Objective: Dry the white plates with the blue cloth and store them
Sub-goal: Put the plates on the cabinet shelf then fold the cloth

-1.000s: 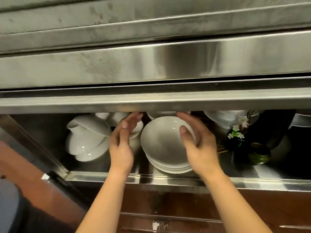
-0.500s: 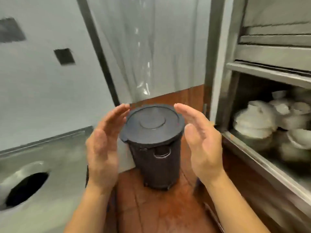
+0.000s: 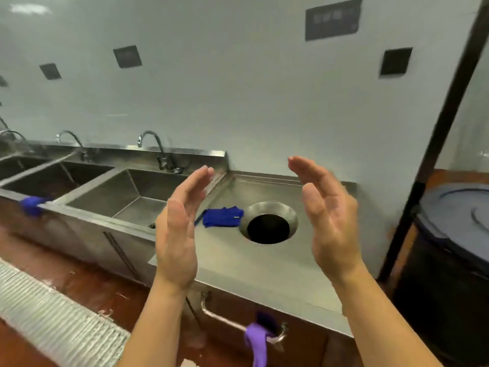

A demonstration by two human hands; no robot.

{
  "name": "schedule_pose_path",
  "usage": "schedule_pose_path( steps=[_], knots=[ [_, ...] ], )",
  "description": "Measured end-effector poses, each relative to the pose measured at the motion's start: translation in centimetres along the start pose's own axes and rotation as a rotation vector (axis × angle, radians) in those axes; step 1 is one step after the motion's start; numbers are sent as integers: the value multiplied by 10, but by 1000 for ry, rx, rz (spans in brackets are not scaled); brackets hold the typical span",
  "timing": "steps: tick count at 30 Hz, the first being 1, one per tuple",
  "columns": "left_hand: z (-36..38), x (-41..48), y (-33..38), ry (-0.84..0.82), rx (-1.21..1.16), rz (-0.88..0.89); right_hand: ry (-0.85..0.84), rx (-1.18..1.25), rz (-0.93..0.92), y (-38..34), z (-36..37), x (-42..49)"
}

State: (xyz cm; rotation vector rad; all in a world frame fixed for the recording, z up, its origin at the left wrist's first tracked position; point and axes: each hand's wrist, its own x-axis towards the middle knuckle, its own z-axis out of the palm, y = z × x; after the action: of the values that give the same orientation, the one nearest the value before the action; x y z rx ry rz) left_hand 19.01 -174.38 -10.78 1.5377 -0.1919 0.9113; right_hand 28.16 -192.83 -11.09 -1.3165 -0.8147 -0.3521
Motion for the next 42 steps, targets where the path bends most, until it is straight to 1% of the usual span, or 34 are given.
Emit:
schedule_pose_path(
  steps=[4, 9, 11, 14, 20, 26, 30, 33, 36, 38, 40, 42],
  knots=[
    [-68, 43, -30, 17, 51, 17, -37, -26, 24, 31, 71, 29],
    [-108, 89, -96, 41, 84, -17, -76, -10, 34, 101, 120, 78],
    [-118, 106, -119, 13, 125, -58, -50, 19, 39, 130, 133, 93],
    [-136, 144, -161, -5, 153, -142, -14, 71, 96, 183, 156, 124],
    [-159, 211, -236, -17, 158, -263, 34, 68, 186, 259, 190, 166],
    [-157, 253, -336, -110, 95, -399, 141, -52, 298, 344, 200, 185],
    [-161, 267, -426, -170, 82, -502, 213, -139, 414, 419, 213, 178],
    [-173, 263, -486, -182, 167, -609, 243, -208, 522, 476, 223, 166],
    [-188, 245, -535, -127, 207, -739, 278, -271, 640, 530, 231, 143],
    [-197, 231, -565, -92, 247, -832, 292, -316, 758, 567, 236, 122],
    [-205, 214, -594, -66, 292, -908, 268, -372, 893, 602, 242, 99],
    [-211, 200, -612, -37, 319, -954, 225, -446, 991, 623, 246, 82]
  ],
)
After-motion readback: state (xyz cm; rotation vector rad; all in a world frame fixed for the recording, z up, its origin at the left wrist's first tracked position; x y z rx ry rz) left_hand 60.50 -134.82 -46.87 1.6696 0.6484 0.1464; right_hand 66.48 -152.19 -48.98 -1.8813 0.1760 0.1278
